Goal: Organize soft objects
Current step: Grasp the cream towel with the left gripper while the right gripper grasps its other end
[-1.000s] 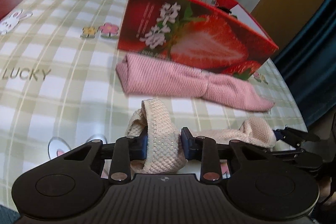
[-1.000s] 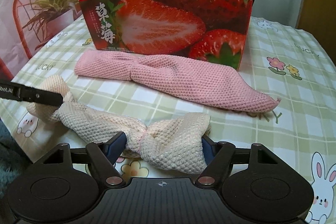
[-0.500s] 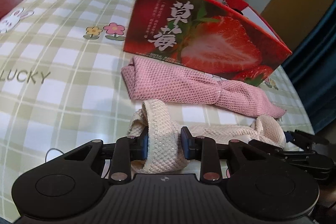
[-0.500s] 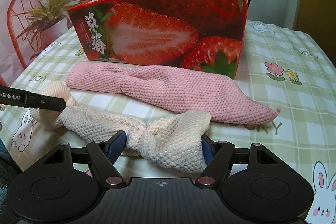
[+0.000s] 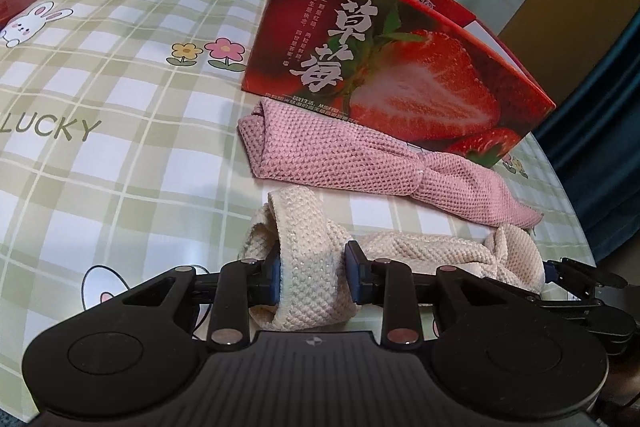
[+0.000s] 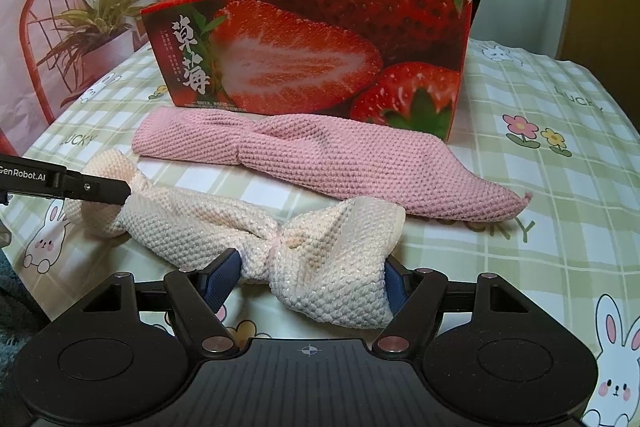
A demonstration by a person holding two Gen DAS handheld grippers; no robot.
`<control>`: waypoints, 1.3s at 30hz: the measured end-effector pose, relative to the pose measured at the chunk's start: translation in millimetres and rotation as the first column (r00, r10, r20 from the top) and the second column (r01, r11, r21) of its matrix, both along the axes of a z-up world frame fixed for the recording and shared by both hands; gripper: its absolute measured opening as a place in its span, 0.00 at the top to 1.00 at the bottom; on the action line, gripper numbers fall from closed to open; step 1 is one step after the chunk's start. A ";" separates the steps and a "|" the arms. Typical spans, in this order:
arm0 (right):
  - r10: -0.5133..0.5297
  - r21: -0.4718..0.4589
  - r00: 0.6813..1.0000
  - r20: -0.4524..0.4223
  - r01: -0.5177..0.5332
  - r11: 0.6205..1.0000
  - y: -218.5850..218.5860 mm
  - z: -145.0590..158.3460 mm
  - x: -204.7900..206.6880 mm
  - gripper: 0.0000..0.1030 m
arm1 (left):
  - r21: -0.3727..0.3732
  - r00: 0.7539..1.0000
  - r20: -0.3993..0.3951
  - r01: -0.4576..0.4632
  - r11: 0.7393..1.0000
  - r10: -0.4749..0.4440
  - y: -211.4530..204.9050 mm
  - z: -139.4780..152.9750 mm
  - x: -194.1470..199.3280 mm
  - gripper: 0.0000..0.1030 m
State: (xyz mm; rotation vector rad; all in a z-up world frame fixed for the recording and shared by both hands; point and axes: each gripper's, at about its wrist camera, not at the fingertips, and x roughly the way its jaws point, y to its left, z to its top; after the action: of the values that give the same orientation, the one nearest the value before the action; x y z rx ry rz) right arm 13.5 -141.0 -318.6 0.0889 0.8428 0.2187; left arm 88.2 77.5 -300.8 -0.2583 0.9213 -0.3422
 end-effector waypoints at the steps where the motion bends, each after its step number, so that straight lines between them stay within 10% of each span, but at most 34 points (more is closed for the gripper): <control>1: -0.002 0.001 1.000 0.000 0.002 1.000 0.3 -0.1 0.1 0.33 | -0.001 1.000 0.001 0.000 1.000 0.000 0.6 -0.3 -0.6 0.68; 39: -0.016 0.043 1.000 0.011 0.016 0.999 -1.8 -0.2 -4.4 0.32 | 0.009 1.000 0.020 -0.004 1.000 0.004 1.0 -0.4 -6.5 0.66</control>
State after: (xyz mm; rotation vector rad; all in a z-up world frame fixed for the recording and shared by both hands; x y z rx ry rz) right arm 9.1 -142.8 -318.8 0.1343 0.8264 0.2222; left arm 81.8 78.4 -301.2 -0.2479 0.9019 -0.3366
